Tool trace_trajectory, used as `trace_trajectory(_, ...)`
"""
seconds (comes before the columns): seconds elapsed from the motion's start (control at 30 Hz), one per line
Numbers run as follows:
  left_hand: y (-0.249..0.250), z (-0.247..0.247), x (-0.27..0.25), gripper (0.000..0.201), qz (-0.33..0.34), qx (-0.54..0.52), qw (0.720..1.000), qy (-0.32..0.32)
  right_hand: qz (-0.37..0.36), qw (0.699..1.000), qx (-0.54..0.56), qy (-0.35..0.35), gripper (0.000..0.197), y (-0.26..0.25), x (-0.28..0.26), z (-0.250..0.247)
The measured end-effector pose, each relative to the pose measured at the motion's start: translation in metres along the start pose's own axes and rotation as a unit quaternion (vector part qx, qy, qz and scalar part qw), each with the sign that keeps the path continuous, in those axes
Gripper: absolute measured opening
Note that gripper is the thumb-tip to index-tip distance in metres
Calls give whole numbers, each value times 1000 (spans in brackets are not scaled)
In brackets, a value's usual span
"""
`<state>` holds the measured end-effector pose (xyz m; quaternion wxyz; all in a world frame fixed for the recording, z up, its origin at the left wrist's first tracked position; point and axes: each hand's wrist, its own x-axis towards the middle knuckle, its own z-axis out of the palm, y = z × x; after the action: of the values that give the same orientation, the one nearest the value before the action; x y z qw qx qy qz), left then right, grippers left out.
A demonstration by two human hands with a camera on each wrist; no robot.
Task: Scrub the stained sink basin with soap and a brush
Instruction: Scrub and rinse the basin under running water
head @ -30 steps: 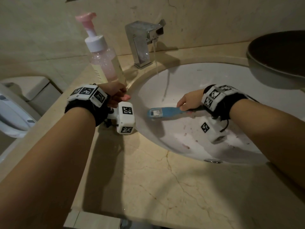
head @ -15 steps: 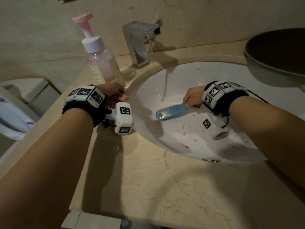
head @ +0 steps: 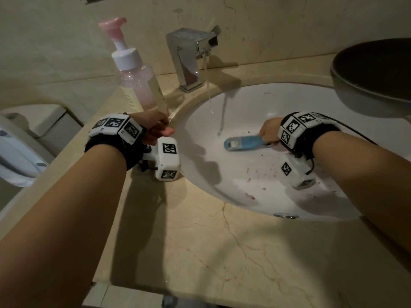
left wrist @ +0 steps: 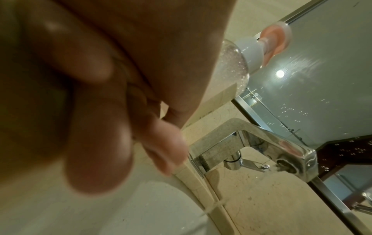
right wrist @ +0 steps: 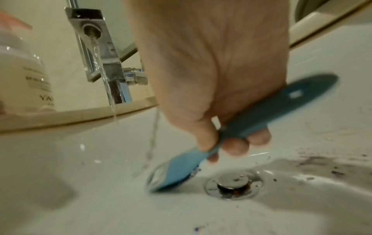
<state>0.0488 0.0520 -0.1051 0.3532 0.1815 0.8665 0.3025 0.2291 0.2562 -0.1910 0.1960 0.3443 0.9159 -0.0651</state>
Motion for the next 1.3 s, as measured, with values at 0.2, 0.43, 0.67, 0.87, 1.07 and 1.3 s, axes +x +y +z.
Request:
trace_trajectory(0.2, 0, -1, 2, 41, -7, 8, 1000, -9, -24, 993, 71, 87, 30, -7, 4, -4)
trace_trajectory(0.43, 1, -2, 1, 41, -13, 30, 999, -16, -63, 986, 108, 110, 32, -52, 2, -5)
trace_trajectory(0.67, -1, -3, 5, 41, -11, 10, 1000, -27, 112, 991, 24, 66, 20, 18, -19, -7)
trace_trajectory(0.87, -1, -3, 7, 41, -15, 8, 999, -34, 32, 988, 117, 90, 25, 2, -13, -32)
trace_trajectory(1.07, 1, 0, -2, 35, -6, -6, 1000, -11, -96, 954, 237, 155, 33, -61, -15, -29)
trace_trajectory(1.3, 1, -1, -2, 40, -17, 7, 1000, -25, 73, 991, 44, 100, 20, -3, -1, -3)
